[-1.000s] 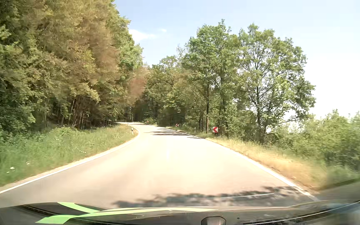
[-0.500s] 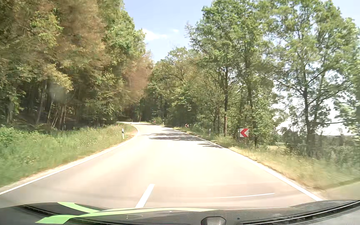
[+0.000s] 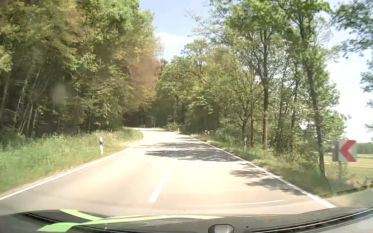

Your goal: Follow the waypoints while adhering to traffic rules and regulations

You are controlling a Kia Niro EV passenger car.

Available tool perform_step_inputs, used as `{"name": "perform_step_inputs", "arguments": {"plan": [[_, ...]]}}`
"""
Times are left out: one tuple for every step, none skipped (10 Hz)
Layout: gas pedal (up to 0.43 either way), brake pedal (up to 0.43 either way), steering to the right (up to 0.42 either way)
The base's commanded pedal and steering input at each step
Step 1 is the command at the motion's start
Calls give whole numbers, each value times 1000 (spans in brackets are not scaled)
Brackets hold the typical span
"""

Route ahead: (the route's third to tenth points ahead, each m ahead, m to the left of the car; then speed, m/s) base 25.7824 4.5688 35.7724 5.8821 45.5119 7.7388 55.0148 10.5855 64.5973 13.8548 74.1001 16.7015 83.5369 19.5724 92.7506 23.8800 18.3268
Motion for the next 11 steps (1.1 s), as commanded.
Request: {"name": "perform_step_inputs", "arguments": {"plan": [[150,0,-30],[157,0,-26],[157,0,-26],[157,0,-26],[157,0,-26],[157,0,-26],[189,0,-26],[220,0,-26],[228,0,-26],[228,0,-26],[248,0,-27]]}}
